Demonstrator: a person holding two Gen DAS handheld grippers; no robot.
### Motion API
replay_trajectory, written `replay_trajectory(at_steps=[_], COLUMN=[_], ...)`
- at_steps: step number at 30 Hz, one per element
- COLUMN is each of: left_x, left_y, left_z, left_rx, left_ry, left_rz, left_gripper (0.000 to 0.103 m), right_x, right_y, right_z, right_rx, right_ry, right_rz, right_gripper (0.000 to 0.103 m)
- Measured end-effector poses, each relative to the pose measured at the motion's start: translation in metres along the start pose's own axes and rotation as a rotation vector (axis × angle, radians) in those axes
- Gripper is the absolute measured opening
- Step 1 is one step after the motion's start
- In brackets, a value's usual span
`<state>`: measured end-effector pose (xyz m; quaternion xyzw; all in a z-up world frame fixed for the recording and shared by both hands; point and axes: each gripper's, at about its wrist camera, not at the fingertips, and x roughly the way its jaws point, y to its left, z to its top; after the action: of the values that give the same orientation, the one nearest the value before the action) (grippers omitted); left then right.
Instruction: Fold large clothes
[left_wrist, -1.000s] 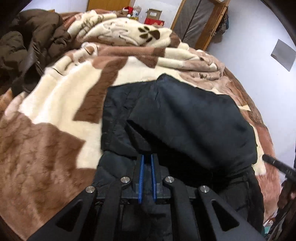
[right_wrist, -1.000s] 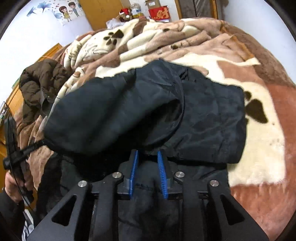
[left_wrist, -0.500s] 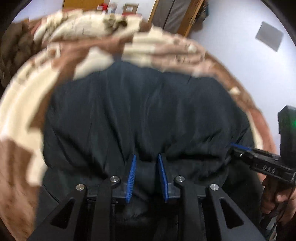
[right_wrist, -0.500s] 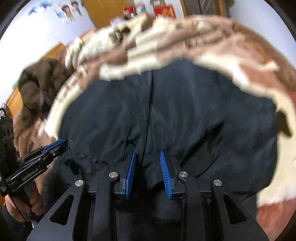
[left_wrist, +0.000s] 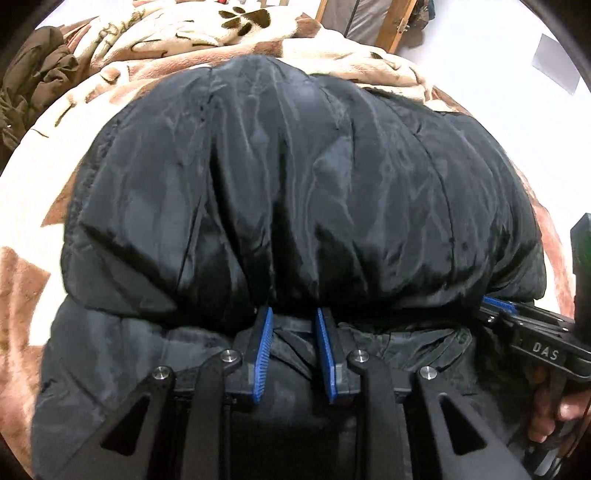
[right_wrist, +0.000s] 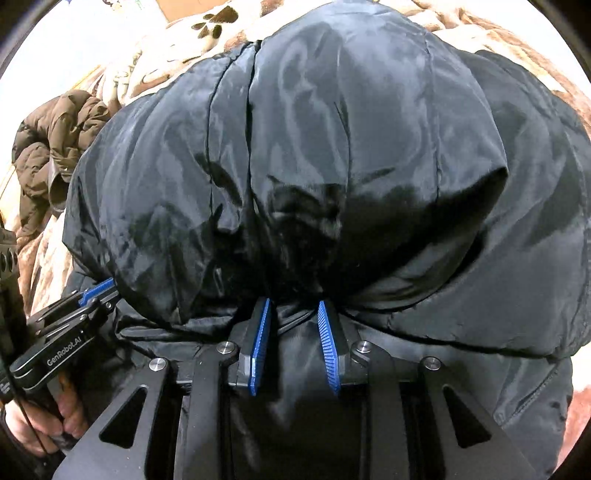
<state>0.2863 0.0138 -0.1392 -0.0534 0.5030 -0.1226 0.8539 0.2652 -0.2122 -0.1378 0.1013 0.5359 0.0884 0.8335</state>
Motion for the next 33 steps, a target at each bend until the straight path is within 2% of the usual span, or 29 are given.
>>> replay_trajectory(at_steps=[3,5,7,9,11,14,15,17,19,22,27,30,33], left_x=[-0.031,-0.056,-0.075,-0.078,-0.065,-0.023,-0.01,0.001,0.001,-0.018,-0.053,-0.038,0.001], left_y=[0.0,0.001,0.001,0.005,0.019,0.039,0.042,0.036,0.029,0.03,0.019,0.007,0.008], left_z=[0.003,0.007,0.022,0.044,0.063,0.071,0.065,0.055,0.053,0.059,0.094,0.127,0.142], left_rx=[-0.014,-0.006,0.027,0.039,0.002,-0.074,-0.075,-0.03,-0.012,-0.038,0.008,0.036,0.024], left_ry=[-0.014,-0.066,-0.14,-0.203,-0.211,-0.127,-0.108,-0.122,-0.132,-0.113,-0.228,-0.24,-0.171], left_rz=[-0.042,-0.067,-0.052,-0.002,0.028,0.05,0.035,0.047,0.069,0.062,0.025,0.032,0.059], left_gripper=[0.026,0.026,0.026,0.03,0.031,0.031,0.031,0.032,0.032,0.031,0.031,0.031,0.031], right_x=[-0.035,-0.065,-0.087,-0.092,-0.079,-0.045,-0.034,-0.025,-0.024,-0.037,-0.077,-0.065,-0.029], right_y=[0.006,0.01,0.009,-0.001,-0.016,-0.039,-0.045,-0.044,-0.045,-0.041,-0.023,-0.019,-0.032], right_z=[-0.001,0.001,0.011,0.03,0.043,0.048,0.044,0.037,0.033,0.038,0.068,0.098,0.116], right_rx=[-0.025,-0.068,-0.085,-0.061,-0.026,0.039,0.039,0.02,0.012,0.029,-0.001,-0.019,0.016], right_ry=[-0.052,-0.126,-0.202,-0.245,-0.247,-0.181,-0.172,-0.183,-0.193,-0.17,-0.29,-0.302,-0.225], right_rz=[-0.009,-0.001,-0.011,-0.027,-0.064,-0.086,-0.075,-0.088,-0.099,-0.102,-0.075,-0.083,-0.107], right_gripper=[0.028,0.028,0.028,0.028,0.028,0.028,0.028,0.027,0.027,0.027,0.029,0.029,0.028])
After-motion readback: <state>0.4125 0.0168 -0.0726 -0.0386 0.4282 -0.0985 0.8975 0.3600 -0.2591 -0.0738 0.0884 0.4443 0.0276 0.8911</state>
